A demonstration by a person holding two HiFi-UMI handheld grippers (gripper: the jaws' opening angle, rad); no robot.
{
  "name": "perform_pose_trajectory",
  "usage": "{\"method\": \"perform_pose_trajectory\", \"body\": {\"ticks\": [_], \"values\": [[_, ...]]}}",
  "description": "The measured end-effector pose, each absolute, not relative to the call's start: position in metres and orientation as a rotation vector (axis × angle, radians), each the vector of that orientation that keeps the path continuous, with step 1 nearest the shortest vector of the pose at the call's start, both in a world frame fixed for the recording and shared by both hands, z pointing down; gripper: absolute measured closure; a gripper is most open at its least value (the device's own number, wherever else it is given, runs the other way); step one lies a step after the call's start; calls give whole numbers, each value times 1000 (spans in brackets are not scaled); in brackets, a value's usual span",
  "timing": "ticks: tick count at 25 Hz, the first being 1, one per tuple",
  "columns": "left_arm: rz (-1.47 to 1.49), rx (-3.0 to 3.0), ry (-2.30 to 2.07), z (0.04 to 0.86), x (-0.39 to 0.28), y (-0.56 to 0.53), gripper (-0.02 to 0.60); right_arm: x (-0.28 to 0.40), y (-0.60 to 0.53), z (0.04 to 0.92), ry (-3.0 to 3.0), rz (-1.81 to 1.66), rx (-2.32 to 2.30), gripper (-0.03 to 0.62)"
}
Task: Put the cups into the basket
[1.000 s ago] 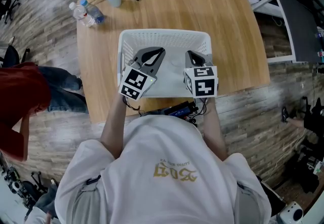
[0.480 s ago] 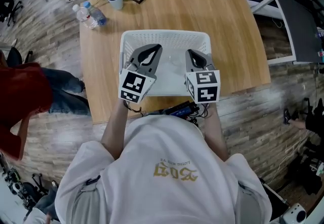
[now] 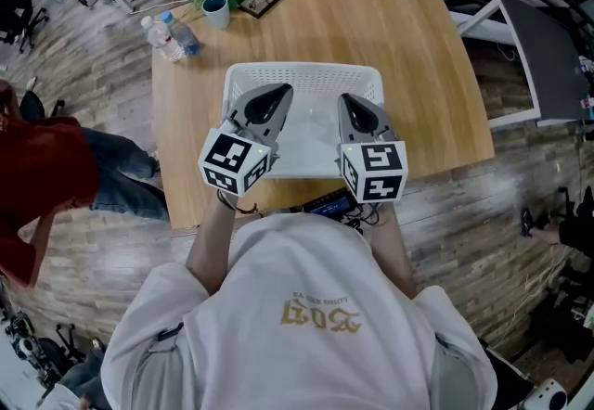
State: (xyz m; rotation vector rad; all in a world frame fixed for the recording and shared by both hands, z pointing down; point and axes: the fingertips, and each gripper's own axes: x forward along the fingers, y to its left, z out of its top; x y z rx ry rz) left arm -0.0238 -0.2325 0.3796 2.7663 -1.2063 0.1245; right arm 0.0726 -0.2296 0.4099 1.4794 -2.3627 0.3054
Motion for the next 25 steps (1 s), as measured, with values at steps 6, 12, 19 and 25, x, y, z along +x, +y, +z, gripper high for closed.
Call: {"method": "perform_pose_trajectory", "body": {"ticks": [6, 12, 19, 25], "values": [[82, 2788, -1241, 356, -27, -229, 574, 73, -227, 385, -2425, 272, 1536, 583], [80, 2787, -1263, 353, -28, -224, 574, 79, -221, 369, -2474, 249, 1583, 585], [67, 2775, -1280, 354, -29, -223, 574, 82, -220, 369, -2483, 240, 1596, 585], [68, 2778, -1280, 350, -28, -224, 574, 85, -222, 365, -2485, 242, 1600, 585]]}}
